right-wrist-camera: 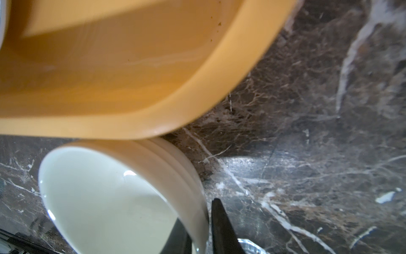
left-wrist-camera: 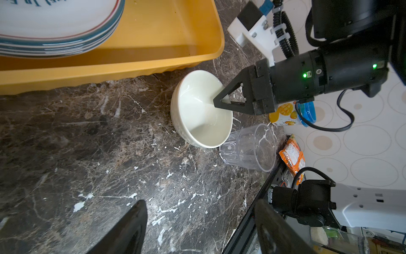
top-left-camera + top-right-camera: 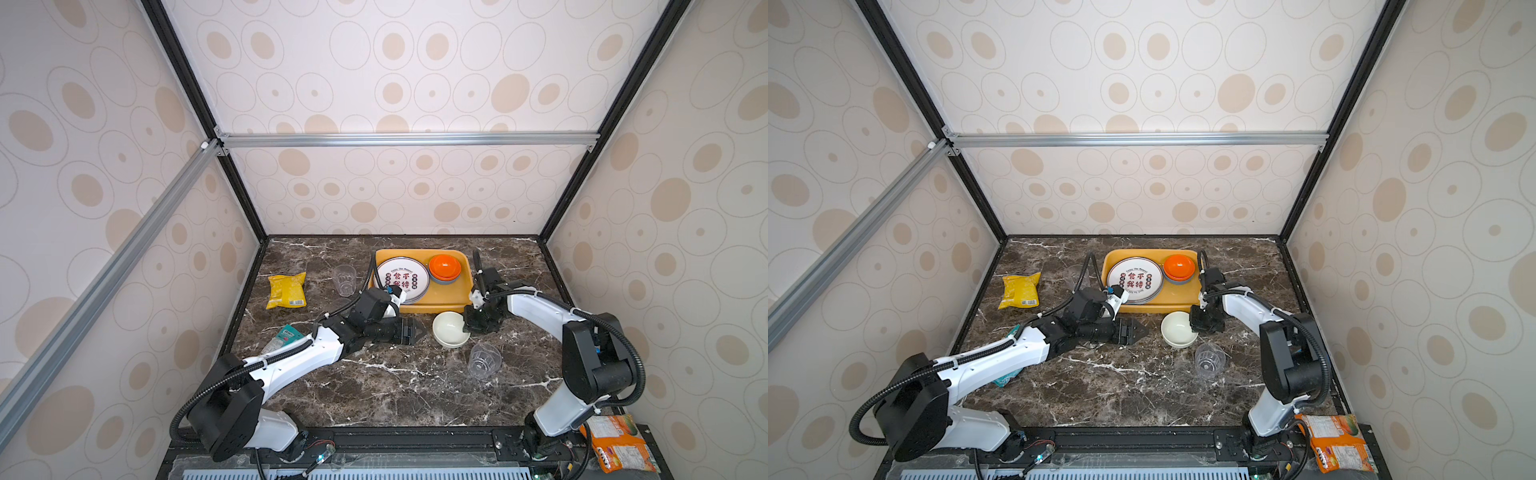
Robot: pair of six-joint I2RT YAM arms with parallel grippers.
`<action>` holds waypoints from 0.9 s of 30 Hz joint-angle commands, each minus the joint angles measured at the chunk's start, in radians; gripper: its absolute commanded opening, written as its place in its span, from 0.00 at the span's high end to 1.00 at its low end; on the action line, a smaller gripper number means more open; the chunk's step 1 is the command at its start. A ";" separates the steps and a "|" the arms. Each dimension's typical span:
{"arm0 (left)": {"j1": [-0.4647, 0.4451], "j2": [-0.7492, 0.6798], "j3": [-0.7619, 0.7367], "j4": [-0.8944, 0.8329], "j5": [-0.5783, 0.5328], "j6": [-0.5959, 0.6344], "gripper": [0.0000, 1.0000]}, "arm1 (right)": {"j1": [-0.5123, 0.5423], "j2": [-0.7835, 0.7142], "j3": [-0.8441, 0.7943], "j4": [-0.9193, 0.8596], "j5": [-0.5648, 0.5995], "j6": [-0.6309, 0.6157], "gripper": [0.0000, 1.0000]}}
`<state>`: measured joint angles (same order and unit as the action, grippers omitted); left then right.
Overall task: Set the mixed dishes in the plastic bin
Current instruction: 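Pinch the rim of the cream bowl with the right gripper, then lift the cream bowl and carry it over the orange bowl in the bin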
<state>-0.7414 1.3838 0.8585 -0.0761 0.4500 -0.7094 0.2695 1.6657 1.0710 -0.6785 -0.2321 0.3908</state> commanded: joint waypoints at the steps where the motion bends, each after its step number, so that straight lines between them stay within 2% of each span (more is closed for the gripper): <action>1: -0.006 -0.004 -0.002 0.004 -0.011 0.004 0.23 | 0.005 0.012 -0.003 -0.007 0.014 -0.013 0.82; 27: -0.005 -0.026 0.001 -0.014 -0.054 0.008 0.23 | 0.055 -0.012 0.058 -0.058 0.019 -0.027 0.92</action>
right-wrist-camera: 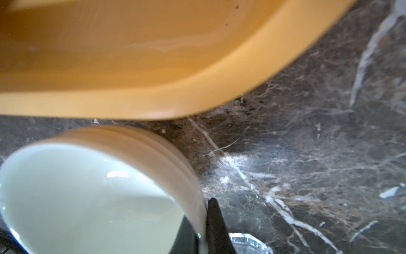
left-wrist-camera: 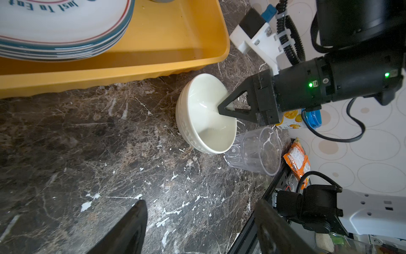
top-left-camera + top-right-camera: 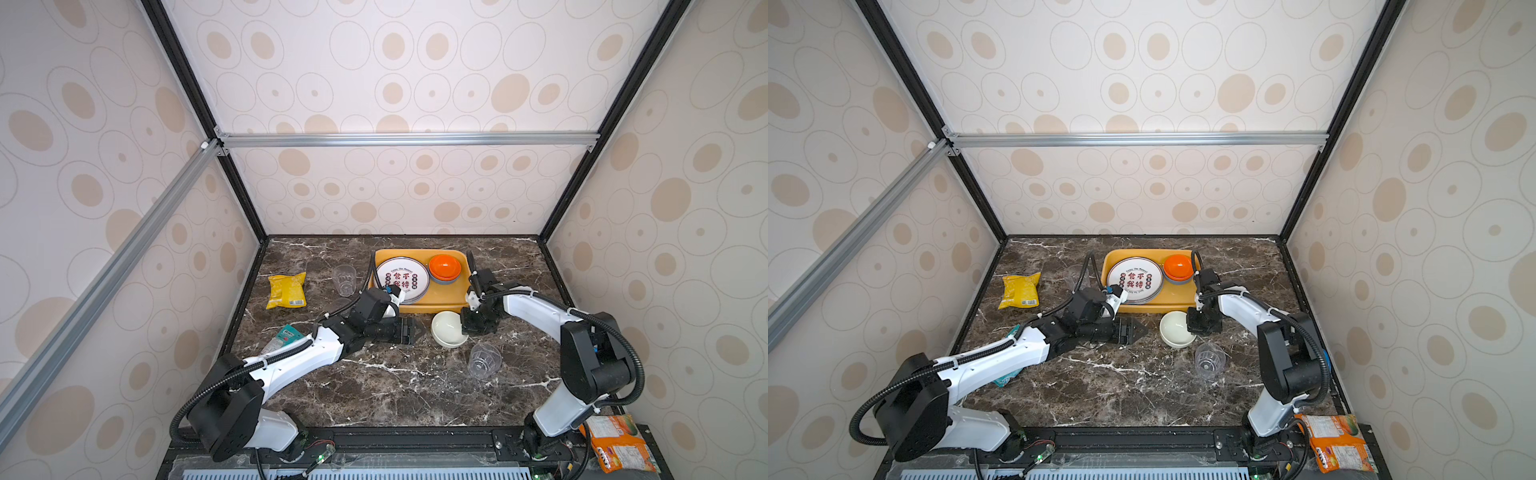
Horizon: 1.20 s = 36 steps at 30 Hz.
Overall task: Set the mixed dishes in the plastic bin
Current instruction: 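Lift the cream bowl and carry it over the orange bowl in the bin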
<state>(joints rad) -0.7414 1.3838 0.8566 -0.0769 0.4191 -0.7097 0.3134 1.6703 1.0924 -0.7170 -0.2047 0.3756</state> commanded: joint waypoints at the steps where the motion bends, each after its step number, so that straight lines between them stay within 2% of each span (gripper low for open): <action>1: -0.003 -0.030 0.004 -0.014 -0.027 0.008 0.23 | 0.013 -0.019 0.040 -0.023 -0.008 -0.012 0.92; 20: 0.041 -0.096 -0.005 -0.003 -0.108 -0.030 0.19 | 0.028 -0.059 0.150 -0.125 0.001 -0.014 0.92; 36: 0.152 -0.160 -0.128 0.199 -0.017 -0.163 0.06 | 0.004 0.014 0.391 -0.211 0.082 -0.030 0.92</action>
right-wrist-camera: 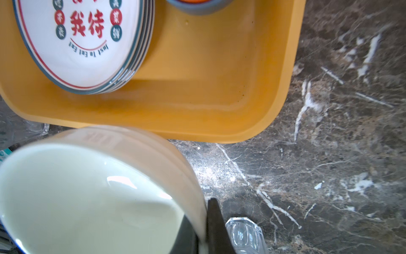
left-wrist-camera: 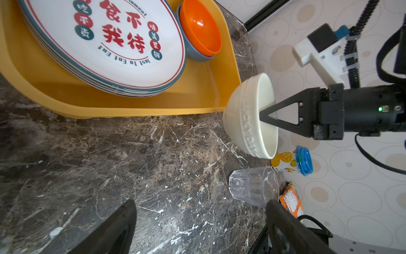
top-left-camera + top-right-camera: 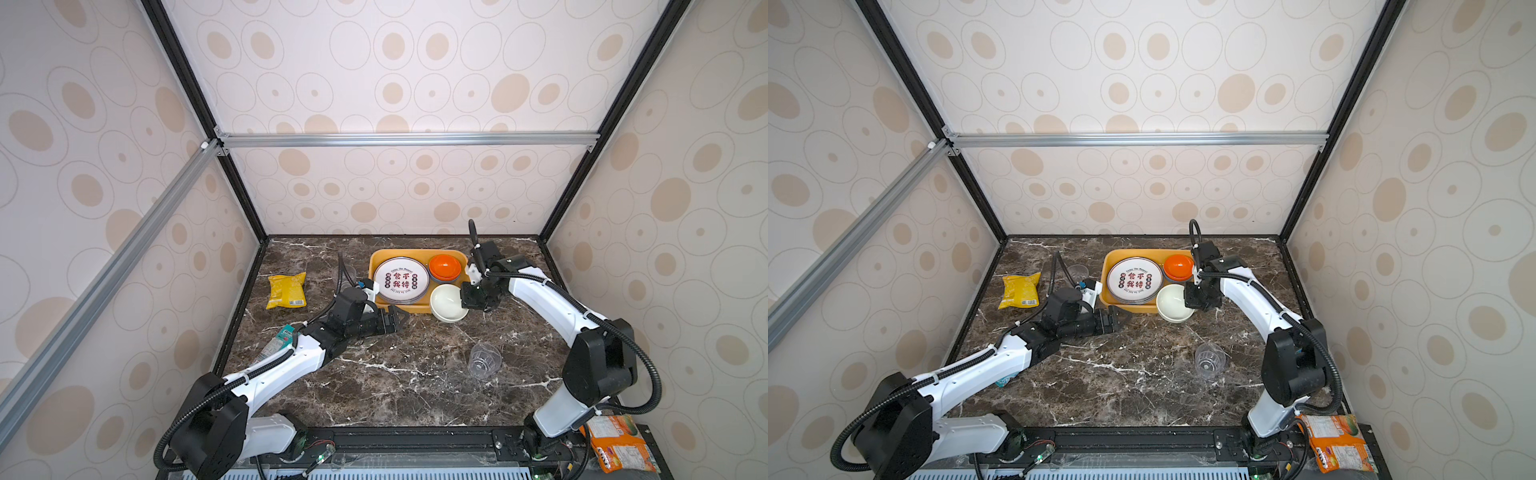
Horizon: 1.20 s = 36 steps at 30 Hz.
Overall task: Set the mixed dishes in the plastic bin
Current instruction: 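Lift the cream bowl and carry it over the orange bowl in the bin, then lower the cream bowl into the orange bowl and open the right gripper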
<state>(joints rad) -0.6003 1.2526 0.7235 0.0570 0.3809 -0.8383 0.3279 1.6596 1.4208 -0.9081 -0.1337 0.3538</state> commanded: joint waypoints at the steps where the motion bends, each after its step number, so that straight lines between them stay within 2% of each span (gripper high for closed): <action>1: 0.014 -0.029 0.009 0.060 0.022 -0.032 0.05 | -0.017 0.038 0.087 -0.025 0.014 -0.009 0.92; 4: 0.021 -0.023 0.022 0.042 0.025 -0.023 0.02 | -0.030 0.084 0.165 -0.044 0.020 -0.013 0.92; 20: 0.042 0.041 0.139 -0.003 0.023 0.005 0.02 | -0.087 0.350 0.535 -0.112 0.034 0.025 0.93; 36: 0.057 0.064 0.140 0.005 0.035 -0.009 0.02 | -0.121 0.553 0.839 -0.220 0.047 0.046 0.92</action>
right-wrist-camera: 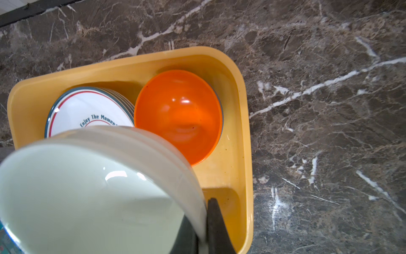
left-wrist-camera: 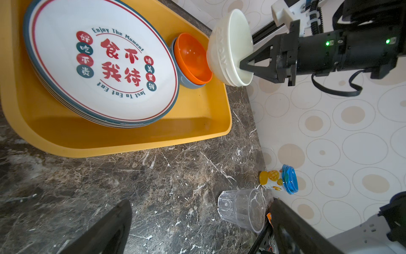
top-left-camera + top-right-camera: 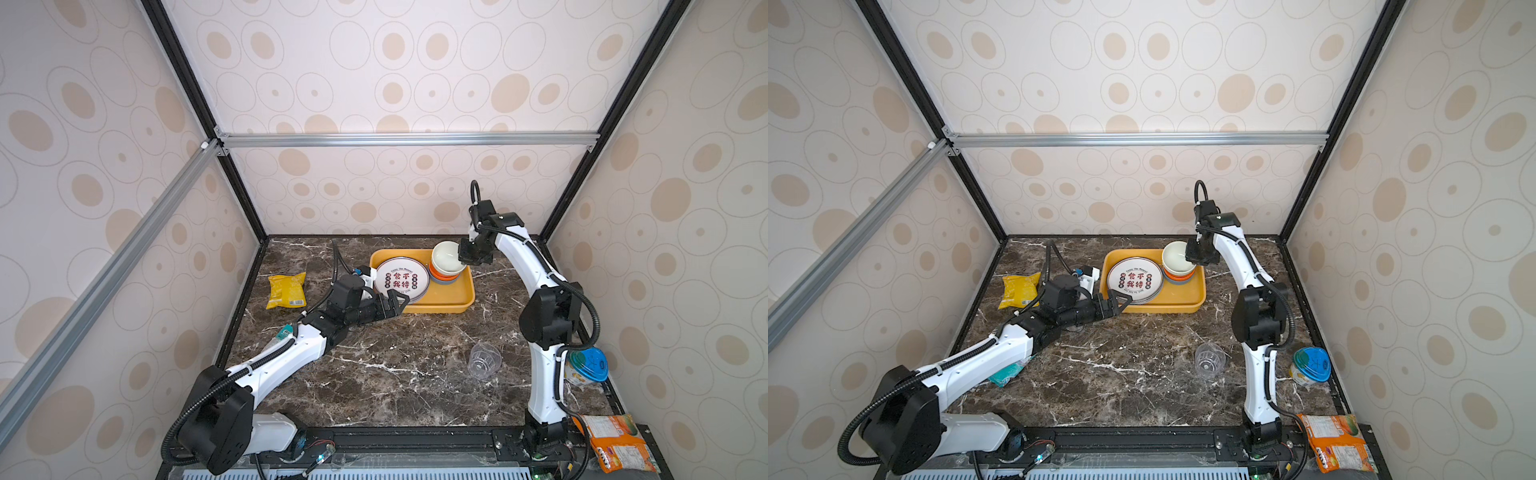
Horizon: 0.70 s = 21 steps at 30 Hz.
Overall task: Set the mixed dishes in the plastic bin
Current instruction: 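Lower the cream bowl into the orange bowl and open the right gripper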
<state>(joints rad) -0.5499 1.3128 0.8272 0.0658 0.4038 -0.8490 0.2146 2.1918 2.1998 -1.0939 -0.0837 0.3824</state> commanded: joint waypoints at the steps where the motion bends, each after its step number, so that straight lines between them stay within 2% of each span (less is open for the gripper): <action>1: 0.007 0.002 0.035 -0.003 0.012 -0.001 0.02 | -0.007 0.030 0.071 -0.034 -0.002 0.019 0.92; 15: 0.009 -0.010 0.014 -0.001 0.009 -0.010 0.02 | -0.014 0.173 0.224 -0.054 -0.016 0.059 0.92; 21: 0.011 -0.018 0.001 0.004 0.010 -0.017 0.03 | -0.013 0.205 0.243 -0.051 -0.015 0.070 0.92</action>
<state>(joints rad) -0.5495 1.3125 0.8261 0.0662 0.4103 -0.8524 0.2070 2.3924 2.4012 -1.1385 -0.0822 0.4332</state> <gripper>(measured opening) 0.976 0.090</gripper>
